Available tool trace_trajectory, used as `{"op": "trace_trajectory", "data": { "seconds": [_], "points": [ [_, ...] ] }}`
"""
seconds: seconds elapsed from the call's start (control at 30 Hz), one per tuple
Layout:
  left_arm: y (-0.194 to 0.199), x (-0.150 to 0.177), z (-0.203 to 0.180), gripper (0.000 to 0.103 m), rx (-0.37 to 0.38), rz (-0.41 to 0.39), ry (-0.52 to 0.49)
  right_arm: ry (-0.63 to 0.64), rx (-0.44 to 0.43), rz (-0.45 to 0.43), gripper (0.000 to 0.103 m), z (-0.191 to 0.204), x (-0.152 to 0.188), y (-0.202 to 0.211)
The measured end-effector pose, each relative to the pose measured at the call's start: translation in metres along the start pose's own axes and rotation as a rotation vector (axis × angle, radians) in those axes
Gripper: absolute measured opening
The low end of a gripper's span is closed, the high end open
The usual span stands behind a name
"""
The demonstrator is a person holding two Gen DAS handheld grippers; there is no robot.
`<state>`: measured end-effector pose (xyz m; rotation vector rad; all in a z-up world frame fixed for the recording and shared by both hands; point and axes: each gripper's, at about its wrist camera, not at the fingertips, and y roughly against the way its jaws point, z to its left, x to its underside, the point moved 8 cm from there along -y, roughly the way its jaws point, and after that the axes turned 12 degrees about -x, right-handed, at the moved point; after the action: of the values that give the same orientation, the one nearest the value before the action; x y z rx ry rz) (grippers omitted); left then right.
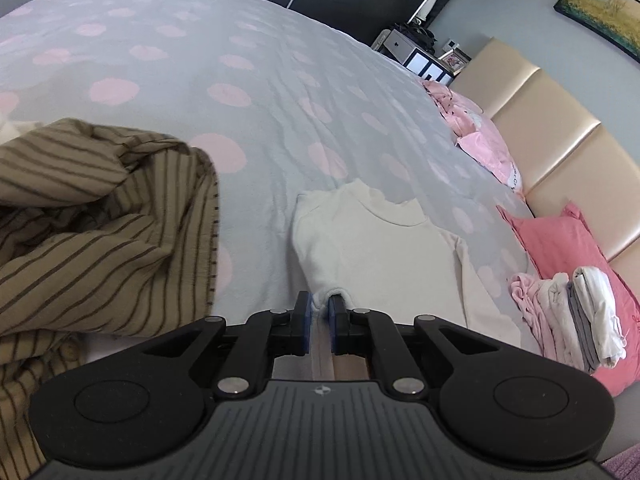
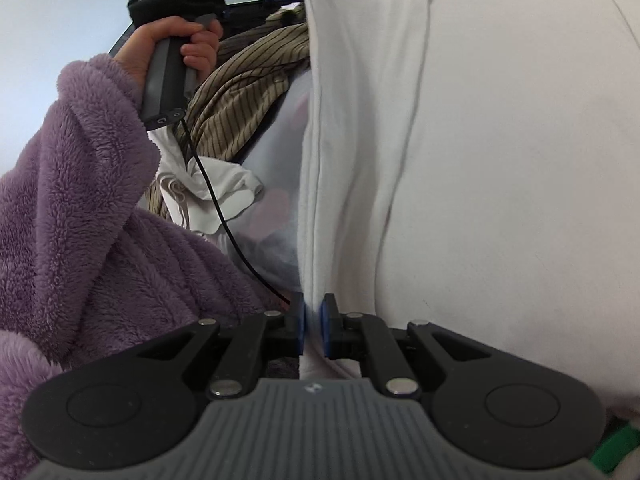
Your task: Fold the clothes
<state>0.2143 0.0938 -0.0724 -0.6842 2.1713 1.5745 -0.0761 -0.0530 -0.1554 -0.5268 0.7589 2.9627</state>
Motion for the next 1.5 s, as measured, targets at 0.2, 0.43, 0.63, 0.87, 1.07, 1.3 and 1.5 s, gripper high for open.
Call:
{"op": "trace_trajectory", "data": {
  "seconds": [0.2,0.43,0.63,0.87,1.07,1.3,1.5],
  "points": [
    [-0.023,0.001,-0.055,0.006,0.0,0.025,-0.142,-0.099,-0.002,-0.03,0.009,-0.015,0.007,0.01],
    [-0.06,0.024,-0.109,0.006,-0.046,0.074,-0.339,-0.194,0.012,-0.03,0.009,-0.029,0.015,0.015],
    [-0.096,0.05,-0.132,0.007,-0.077,0.142,-0.443,-0.302,0.029,-0.02,0.009,-0.049,0.023,0.017],
    [-0.112,0.059,-0.136,0.011,-0.101,0.189,-0.438,-0.353,0.072,-0.011,0.011,-0.059,0.026,0.007],
    [-0.097,0.06,-0.134,0.035,-0.112,0.181,-0.454,-0.277,0.185,0.064,0.019,-0.058,0.033,0.003],
    [-0.047,0.067,-0.143,0.053,-0.036,0.104,-0.501,-0.208,0.323,0.109,0.019,-0.062,0.036,0.005],
    [-0.004,0.09,-0.128,0.053,0.017,0.096,-0.539,-0.113,0.335,0.066,0.019,-0.053,0.026,0.017]
  ]
}}
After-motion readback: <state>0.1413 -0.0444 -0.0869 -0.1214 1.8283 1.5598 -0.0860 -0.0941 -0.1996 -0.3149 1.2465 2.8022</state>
